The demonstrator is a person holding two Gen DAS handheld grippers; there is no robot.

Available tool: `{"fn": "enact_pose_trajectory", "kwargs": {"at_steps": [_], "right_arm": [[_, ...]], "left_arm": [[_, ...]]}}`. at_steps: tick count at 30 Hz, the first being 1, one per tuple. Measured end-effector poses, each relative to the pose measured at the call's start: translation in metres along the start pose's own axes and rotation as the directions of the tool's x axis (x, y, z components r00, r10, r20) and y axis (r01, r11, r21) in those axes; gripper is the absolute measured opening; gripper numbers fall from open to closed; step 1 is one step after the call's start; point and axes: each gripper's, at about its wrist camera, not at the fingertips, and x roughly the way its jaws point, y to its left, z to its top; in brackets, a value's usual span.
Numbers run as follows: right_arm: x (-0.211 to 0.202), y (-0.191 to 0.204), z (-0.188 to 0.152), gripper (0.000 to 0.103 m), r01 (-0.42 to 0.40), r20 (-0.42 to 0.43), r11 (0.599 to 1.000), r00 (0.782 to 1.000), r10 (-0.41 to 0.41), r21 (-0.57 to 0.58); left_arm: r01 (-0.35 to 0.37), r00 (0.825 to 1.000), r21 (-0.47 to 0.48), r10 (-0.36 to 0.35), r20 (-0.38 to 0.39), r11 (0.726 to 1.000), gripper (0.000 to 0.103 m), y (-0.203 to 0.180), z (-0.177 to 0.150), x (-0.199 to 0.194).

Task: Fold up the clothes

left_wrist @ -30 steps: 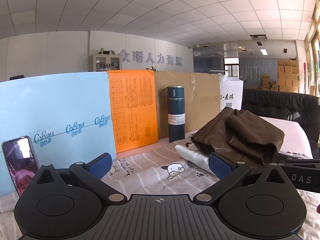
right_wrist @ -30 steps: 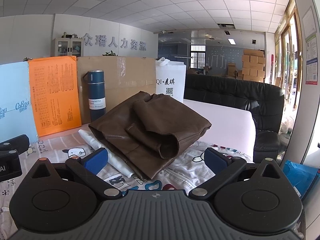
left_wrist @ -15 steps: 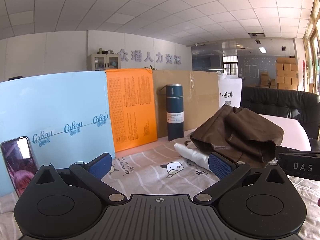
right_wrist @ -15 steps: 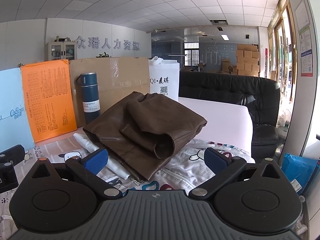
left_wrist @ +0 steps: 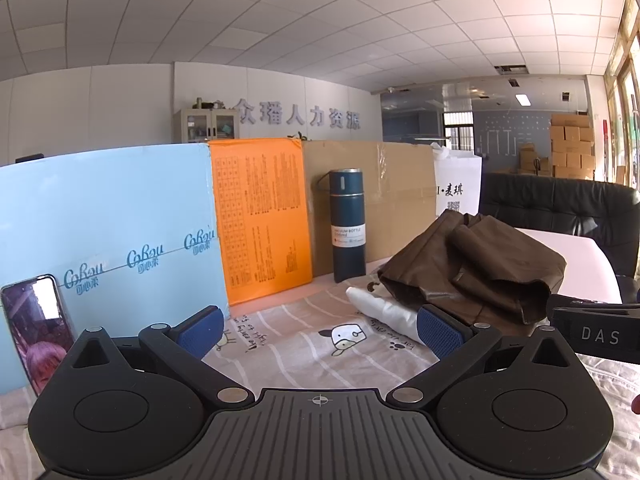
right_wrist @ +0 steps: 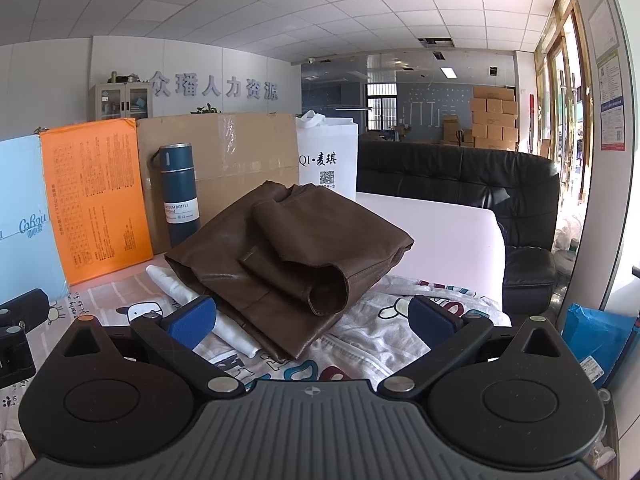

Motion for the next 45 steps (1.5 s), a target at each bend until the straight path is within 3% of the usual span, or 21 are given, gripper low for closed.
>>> {"fn": "enact_pose_trajectory", "kwargs": {"at_steps": [45], "right_arm": [[-0.0056, 0.0011, 0.0053, 0.103, 0.013, 0.027, 1.000, 1.000, -0.013, 0.000]], "left_arm": [[0.022, 1.000, 0.003, -0.022, 0.020, 1.000, 0.103, -0.0016, 0.0039, -0.0063]]}}
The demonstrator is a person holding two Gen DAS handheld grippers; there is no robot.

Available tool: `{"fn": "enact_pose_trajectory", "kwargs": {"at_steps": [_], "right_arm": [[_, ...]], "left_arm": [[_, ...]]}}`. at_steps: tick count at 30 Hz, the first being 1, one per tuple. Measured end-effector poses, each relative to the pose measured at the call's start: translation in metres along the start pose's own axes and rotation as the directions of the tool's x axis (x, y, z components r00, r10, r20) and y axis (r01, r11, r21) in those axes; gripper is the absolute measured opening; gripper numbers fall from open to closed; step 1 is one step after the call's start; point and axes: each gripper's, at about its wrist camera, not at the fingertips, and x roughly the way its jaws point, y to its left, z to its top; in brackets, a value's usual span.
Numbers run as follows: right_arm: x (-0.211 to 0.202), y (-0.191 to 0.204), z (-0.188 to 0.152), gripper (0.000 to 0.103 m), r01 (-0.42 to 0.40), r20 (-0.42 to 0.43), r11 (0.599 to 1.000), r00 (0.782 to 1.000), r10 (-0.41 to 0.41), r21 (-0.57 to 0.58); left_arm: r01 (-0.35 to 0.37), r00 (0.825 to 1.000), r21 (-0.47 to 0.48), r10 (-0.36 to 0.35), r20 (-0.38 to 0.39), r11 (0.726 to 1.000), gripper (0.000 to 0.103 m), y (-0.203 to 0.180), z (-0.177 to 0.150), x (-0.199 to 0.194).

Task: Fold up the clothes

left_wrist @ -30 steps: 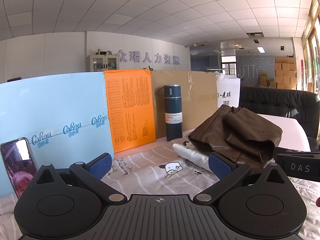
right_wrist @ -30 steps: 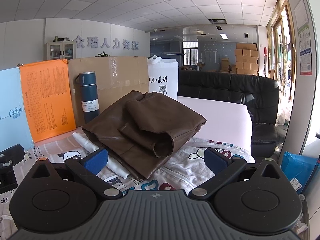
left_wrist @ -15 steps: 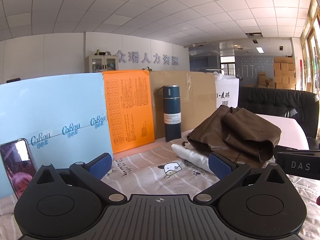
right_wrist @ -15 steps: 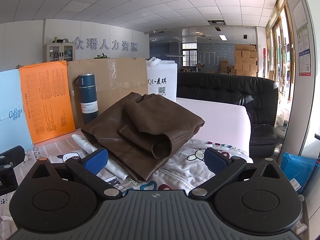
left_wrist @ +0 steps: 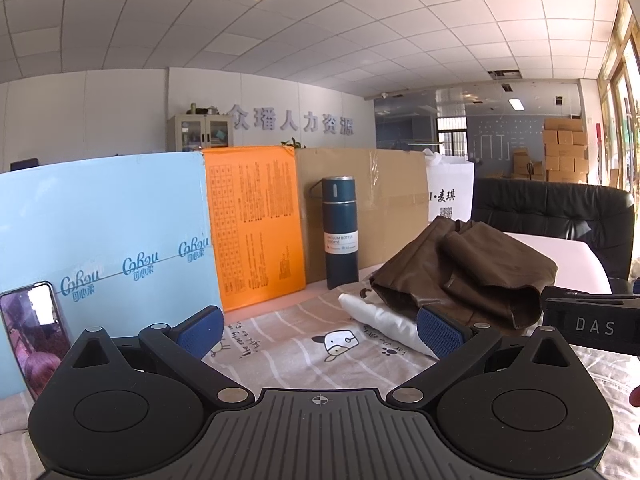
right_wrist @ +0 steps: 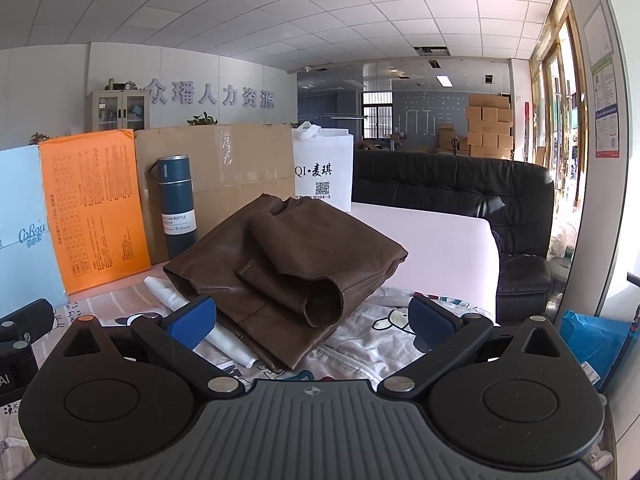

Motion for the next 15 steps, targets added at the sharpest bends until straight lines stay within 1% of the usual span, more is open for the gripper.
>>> {"fn": "enact_pose_trajectory", "kwargs": {"at_steps": [15], "right_arm": [[-0.0022, 0.0008, 0.0016, 0.103, 0.003, 0.003, 1.000, 1.000, -0.003, 0.006]], "left_arm": [[0.006, 1.000, -0.002, -0.006, 0.001, 1.000, 0.103, -0.0015, 0.0006, 0.0010]]}}
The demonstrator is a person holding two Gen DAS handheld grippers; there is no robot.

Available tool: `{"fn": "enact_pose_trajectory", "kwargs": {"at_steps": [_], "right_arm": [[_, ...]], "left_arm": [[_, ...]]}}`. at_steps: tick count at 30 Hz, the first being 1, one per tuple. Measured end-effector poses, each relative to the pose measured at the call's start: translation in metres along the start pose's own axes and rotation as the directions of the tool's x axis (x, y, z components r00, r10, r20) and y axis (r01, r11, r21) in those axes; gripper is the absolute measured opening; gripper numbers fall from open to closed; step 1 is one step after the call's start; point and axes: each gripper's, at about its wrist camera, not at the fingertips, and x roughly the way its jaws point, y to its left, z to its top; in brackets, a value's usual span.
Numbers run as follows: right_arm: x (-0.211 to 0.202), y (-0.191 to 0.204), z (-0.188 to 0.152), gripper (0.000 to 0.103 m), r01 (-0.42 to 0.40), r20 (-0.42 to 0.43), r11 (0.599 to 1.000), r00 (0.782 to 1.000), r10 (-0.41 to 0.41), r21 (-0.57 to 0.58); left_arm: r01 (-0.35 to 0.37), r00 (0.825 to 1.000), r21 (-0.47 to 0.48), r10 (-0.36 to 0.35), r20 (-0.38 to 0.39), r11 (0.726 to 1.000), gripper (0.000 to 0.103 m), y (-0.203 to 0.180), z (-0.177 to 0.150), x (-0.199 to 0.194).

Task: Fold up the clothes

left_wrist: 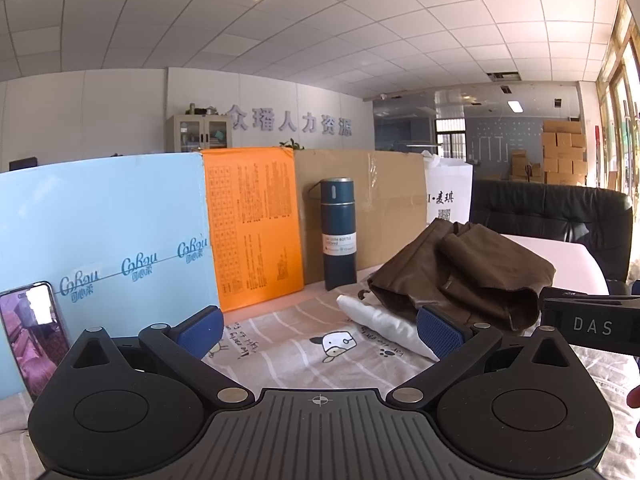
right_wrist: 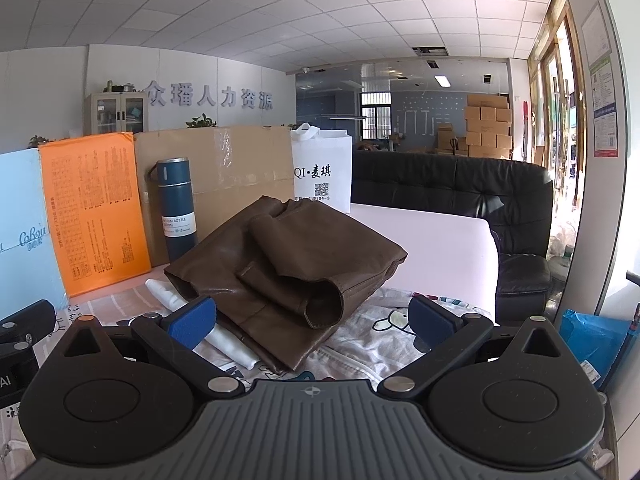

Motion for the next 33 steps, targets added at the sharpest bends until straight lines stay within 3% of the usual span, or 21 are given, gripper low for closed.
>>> {"fn": "enact_pose_trajectory", "kwargs": {"at_steps": [33], "right_arm": [[0.0002, -0.0015, -0.0001, 0.103, 0.007, -0.007, 1.000, 1.000, -0.007, 0.008]], "left_arm": [[0.012, 1.000, -0.002, -0.012, 0.003, 1.000, 0.103, 0.0013, 0.0000, 0.0001]]}}
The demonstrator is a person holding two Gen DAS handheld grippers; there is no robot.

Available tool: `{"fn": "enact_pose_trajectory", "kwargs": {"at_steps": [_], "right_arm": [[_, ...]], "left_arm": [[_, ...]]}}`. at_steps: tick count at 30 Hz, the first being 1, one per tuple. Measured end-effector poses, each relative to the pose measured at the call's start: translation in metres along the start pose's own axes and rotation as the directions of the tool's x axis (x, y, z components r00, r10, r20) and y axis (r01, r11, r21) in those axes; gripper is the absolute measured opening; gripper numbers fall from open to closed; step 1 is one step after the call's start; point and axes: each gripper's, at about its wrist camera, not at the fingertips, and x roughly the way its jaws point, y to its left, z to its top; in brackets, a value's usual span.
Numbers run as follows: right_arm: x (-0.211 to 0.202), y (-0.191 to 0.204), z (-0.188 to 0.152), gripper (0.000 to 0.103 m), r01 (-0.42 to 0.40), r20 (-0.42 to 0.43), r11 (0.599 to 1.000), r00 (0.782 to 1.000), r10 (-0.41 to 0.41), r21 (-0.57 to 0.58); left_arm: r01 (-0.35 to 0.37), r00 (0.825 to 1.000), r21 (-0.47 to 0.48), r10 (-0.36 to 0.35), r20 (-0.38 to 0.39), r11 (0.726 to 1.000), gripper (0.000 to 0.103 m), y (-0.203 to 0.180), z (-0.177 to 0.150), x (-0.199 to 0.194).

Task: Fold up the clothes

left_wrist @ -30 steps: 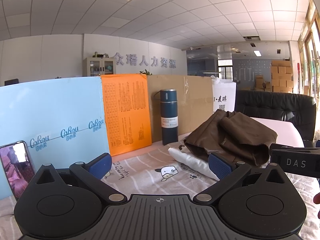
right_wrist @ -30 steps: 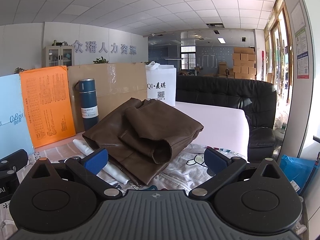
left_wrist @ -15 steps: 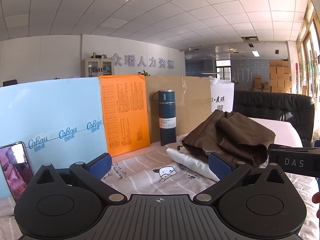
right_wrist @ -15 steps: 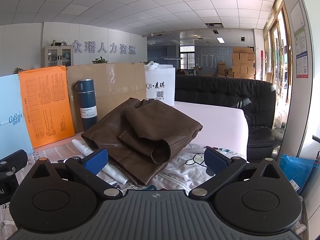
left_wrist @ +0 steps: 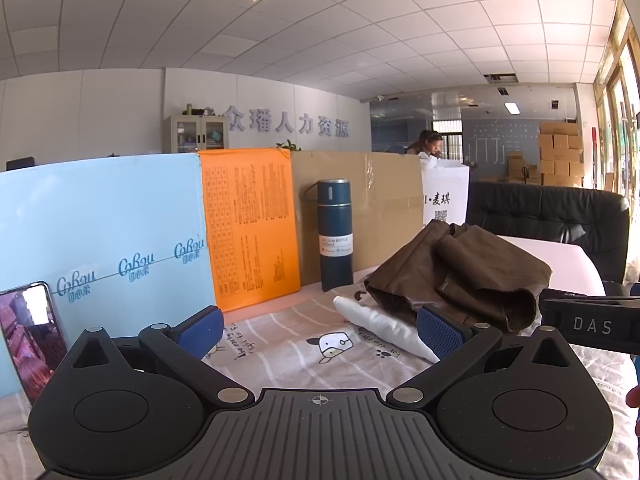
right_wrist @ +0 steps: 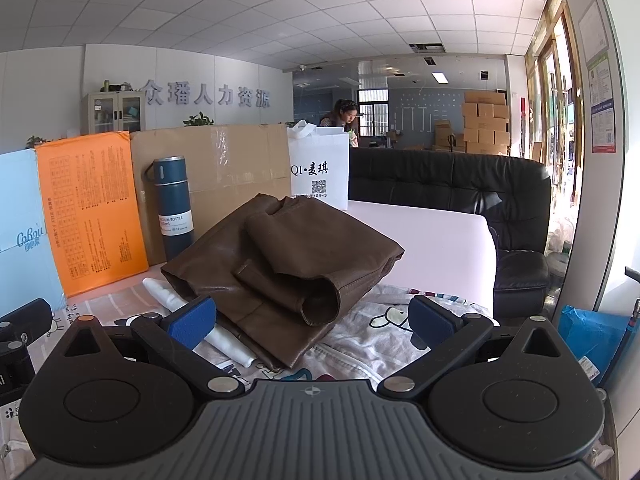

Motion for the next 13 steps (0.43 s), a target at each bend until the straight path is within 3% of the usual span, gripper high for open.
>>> {"fn": "enact_pose_trajectory", "kwargs": {"at_steps": [13], "right_arm": [[0.0001, -0.0004, 0.0001, 0.103, 0.001, -0.004, 1.000, 1.000, -0.001, 0.001]], "left_arm": [[0.009, 1.000, 0.012, -0.009, -0.007, 1.000, 0.103, -0.0022, -0.0010, 0.0008]]}}
